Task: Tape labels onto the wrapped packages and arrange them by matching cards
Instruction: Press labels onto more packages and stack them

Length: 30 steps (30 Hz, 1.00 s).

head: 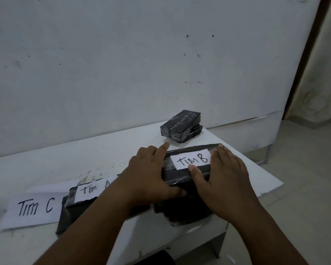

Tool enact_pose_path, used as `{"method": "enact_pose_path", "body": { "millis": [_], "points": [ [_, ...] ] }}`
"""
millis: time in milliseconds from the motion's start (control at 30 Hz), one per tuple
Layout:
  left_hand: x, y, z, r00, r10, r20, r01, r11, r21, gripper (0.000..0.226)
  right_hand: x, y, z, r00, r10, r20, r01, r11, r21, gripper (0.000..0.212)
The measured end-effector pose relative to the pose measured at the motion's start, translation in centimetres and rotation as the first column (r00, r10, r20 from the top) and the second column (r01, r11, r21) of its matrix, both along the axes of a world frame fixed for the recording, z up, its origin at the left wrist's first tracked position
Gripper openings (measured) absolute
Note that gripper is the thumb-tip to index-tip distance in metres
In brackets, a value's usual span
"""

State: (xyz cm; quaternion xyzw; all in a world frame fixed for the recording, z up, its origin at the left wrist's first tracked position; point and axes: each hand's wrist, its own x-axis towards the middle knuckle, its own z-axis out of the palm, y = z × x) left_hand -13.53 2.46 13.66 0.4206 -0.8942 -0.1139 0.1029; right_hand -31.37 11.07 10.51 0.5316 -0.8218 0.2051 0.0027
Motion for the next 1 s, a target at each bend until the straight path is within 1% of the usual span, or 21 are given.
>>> {"method": "enact_pose_path", "body": {
  "millis": [67,100,133,167,200,233,267,300,333,367,400,433,467,533,567,600,667,833,900,1000],
  "points": [
    [0.4,-0.2,0.0,0.999,0.003,-0.040,-0.003,1.000,-0.003,0.124,0.0,0.3,0.0,0.998,0.040,0.045,-0.038,0.998,-0.058,0.092],
    [0.7,-0.3,0.1,0.998,0.012,-0.063,-0.013,1.000,-0.020,0.122,0.0,0.5,-0.1,0.992,0.058,0.108,-0.042,0.989,-0.140,0.091],
    [1.0,-0.4,0.2,0.996,0.026,-0.089,-0.030,0.998,-0.046,0.122,0.0,0.8,-0.2,0.980,0.072,0.187,-0.022,0.966,-0.257,0.088],
    [1.5,-0.5,0.5,0.992,0.044,-0.120,-0.054,0.996,-0.077,0.122,-0.1,1.0,-0.5,0.962,0.087,0.261,0.023,0.920,-0.392,0.082],
    [2.0,-0.6,0.8,0.986,0.065,-0.151,-0.082,0.990,-0.111,0.124,-0.2,1.2,-0.9,0.949,0.097,0.301,0.076,0.854,-0.514,0.074],
    [2.5,-0.8,1.2,0.980,0.087,-0.177,-0.112,0.984,-0.139,0.125,-0.4,1.4,-1.4,0.948,0.094,0.305,0.115,0.790,-0.602,0.064],
    [3.0,-1.0,1.6,0.975,0.108,-0.196,-0.140,0.977,-0.161,0.126,-0.5,1.5,-2.1,0.950,0.091,0.298,0.133,0.746,-0.652,0.056],
    [3.4,-1.1,2.0,0.969,0.128,-0.214,-0.166,0.971,-0.173,0.126,-0.5,1.5,-2.7,0.951,0.092,0.296,0.138,0.731,-0.669,0.049],
    [3.8,-1.1,2.3,0.962,0.145,-0.232,-0.189,0.966,-0.179,0.126,-0.4,1.6,-3.4,0.948,0.102,0.301,0.128,0.743,-0.657,0.045],
    [4.1,-1.1,2.6,0.954,0.161,-0.251,-0.210,0.960,-0.184,0.126,-0.2,1.6,-3.9,0.946,0.118,0.301,0.100,0.779,-0.619,0.043],
    [4.4,-1.0,2.8,0.946,0.178,-0.271,-0.233,0.955,-0.186,0.125,0.0,1.6,-4.4,0.949,0.130,0.289,0.054,0.833,-0.550,0.044],
    [4.6,-1.0,3.0,0.937,0.198,-0.288,-0.257,0.949,-0.184,0.125,0.2,1.6,-4.8,0.955,0.139,0.260,-0.010,0.896,-0.445,0.052],
    [4.8,-1.0,3.1,0.928,0.218,-0.302,-0.280,0.944,-0.178,0.125,0.5,1.6,-5.1,0.963,0.151,0.222,-0.075,0.946,-0.316,0.066],
    [5.2,-1.0,3.1,0.913,0.256,-0.318,-0.318,0.934,-0.163,0.126,0.9,1.6,-5.3,0.968,0.153,0.200,-0.142,0.988,-0.069,0.105],
    [5.3,-1.1,3.0,0.907,0.272,-0.323,-0.335,0.929,-0.158,0.126,1.0,1.6,-5.2,0.968,0.137,0.208,-0.144,0.989,0.017,0.121],
    [5.5,-1.2,2.9,0.901,0.287,-0.325,-0.350,0.924,-0.152,0.127,1.1,1.5,-5.1,0.969,0.119,0.218,-0.136,0.988,0.066,0.132],
    [5.7,-1.2,2.8,0.891,0.312,-0.330,-0.372,0.918,-0.137,0.127,1.3,1.6,-4.8,0.969,0.090,0.229,-0.116,0.988,0.102,0.144],
    [5.9,-1.2,2.2,0.880,0.347,-0.324,-0.403,0.907,-0.124,0.125,2.6,1.7,-4.1,0.972,0.025,0.234,-0.078,0.973,0.219,0.152],
    [5.7,-1.2,2.1,0.875,0.358,-0.327,-0.412,0.904,-0.112,0.126,3.2,1.5,-4.4,0.978,0.006,0.208,-0.059,0.967,0.247,0.151],
    [5.3,-1.0,2.0,0.874,0.359,-0.327,-0.410,0.906,-0.101,0.126,3.7,1.3,-4.8,0.984,0.006,0.180,-0.038,0.984,0.173,0.139]
  ]
}}
